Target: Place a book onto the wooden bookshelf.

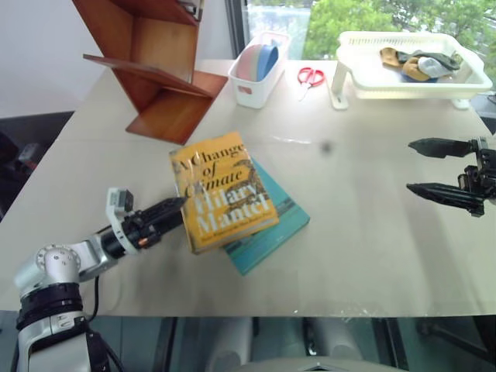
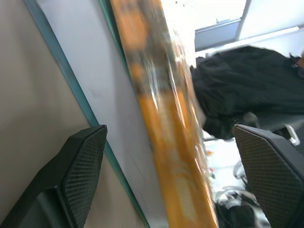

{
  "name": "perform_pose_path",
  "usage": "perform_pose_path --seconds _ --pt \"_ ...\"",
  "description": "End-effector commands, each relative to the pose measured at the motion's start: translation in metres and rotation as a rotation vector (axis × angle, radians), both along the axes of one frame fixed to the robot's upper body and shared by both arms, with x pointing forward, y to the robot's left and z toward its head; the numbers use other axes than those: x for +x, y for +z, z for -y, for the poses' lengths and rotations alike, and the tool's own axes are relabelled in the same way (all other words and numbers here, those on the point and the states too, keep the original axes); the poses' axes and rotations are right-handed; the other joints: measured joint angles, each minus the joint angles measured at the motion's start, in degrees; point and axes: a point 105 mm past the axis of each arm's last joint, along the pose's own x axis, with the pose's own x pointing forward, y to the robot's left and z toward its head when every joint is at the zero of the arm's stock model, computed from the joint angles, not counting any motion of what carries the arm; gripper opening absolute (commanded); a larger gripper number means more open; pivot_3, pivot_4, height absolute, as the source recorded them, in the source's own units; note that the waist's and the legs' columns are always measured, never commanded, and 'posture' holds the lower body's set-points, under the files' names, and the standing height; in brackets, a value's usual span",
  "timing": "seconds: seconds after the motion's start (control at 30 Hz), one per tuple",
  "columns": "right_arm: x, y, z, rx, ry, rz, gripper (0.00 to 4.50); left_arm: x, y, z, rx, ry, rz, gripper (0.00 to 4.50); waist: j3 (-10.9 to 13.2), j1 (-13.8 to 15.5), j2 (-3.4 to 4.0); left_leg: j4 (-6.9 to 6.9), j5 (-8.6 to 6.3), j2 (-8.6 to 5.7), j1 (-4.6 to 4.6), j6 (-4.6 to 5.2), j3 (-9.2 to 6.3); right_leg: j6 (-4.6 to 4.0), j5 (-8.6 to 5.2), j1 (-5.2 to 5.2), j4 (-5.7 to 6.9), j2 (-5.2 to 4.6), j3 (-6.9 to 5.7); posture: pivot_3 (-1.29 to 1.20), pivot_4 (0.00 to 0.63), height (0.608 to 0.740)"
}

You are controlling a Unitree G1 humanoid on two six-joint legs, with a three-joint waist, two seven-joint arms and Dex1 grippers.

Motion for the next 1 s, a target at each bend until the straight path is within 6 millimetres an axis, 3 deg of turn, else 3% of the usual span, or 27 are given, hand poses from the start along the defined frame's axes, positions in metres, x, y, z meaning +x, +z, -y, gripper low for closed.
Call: perform_pose_path --seconds 0.03,0.07,0.17,0.4,0.47,0.77,0.93,1.0 --pt "-0.003 0.008 0.001 -0.009 -0.001 0.056 4.50 -0.007 0.012 0.000 -0.010 -0.030 0.028 4.47 0.00 0.04 0.00 0.00 0.00 0.00 0.01 0.00 0.01 0.00 0.00 0.00 0.00 -0.01 0.01 0.00 0.150 0.740" --pt "-0.003 0.007 0.001 -0.012 -0.004 0.057 4.50 -0.008 0.012 0.000 -0.009 -0.032 0.022 4.47 0.00 0.06 0.00 0.00 0.00 0.00 0.01 0.00 0.00 0.00 0.00 0.00 0.00 -0.02 0.01 0.00 0.150 0.740" --pt "-0.003 0.005 0.000 -0.008 -0.004 0.055 4.50 -0.010 0.011 0.001 -0.008 -0.035 0.011 3.67 0.00 0.10 0.00 0.00 0.00 0.00 0.00 0.00 0.01 0.00 0.00 0.00 -0.01 -0.03 0.01 0.00 0.150 0.740" --pt "-0.001 0.004 0.001 -0.011 -0.006 0.058 4.50 -0.003 0.009 0.007 -0.017 -0.036 0.012 0.67 0.00 0.15 0.00 0.00 0.00 0.00 0.00 0.00 0.01 0.00 0.00 0.00 -0.02 -0.07 0.01 0.00 0.150 0.740" --pt "-0.001 0.005 0.002 -0.012 -0.007 0.059 4.50 -0.002 0.010 0.007 -0.018 -0.036 0.014 0.15 0.00 0.17 0.00 0.00 0.00 0.00 0.00 0.00 0.02 0.00 0.00 0.00 -0.02 -0.07 0.01 0.00 0.150 0.740" --pt "-0.003 0.005 0.003 -0.014 -0.014 0.062 4.50 -0.002 0.018 0.002 -0.026 -0.016 0.049 0.02 0.00 0.16 0.00 -0.01 0.00 0.00 0.00 0.00 0.02 0.00 0.00 0.00 -0.03 -0.07 0.02 0.00 0.150 0.740" --pt "-0.001 0.006 0.005 -0.014 -0.018 0.066 4.50 -0.006 0.049 0.004 -0.030 -0.025 0.180 0.02 0.02 0.15 -0.03 -0.01 0.00 0.01 -0.02 0.00 0.00 0.00 0.00 -0.01 -0.04 -0.10 0.00 0.00 0.150 0.740" --pt "0.000 0.007 0.005 -0.010 -0.020 0.068 4.50 -0.004 0.072 0.008 -0.001 -0.028 0.282 0.02 0.02 0.17 -0.03 -0.01 0.00 0.00 -0.01 0.00 0.01 0.00 0.00 0.00 -0.04 -0.12 0.01 0.00 0.150 0.740"
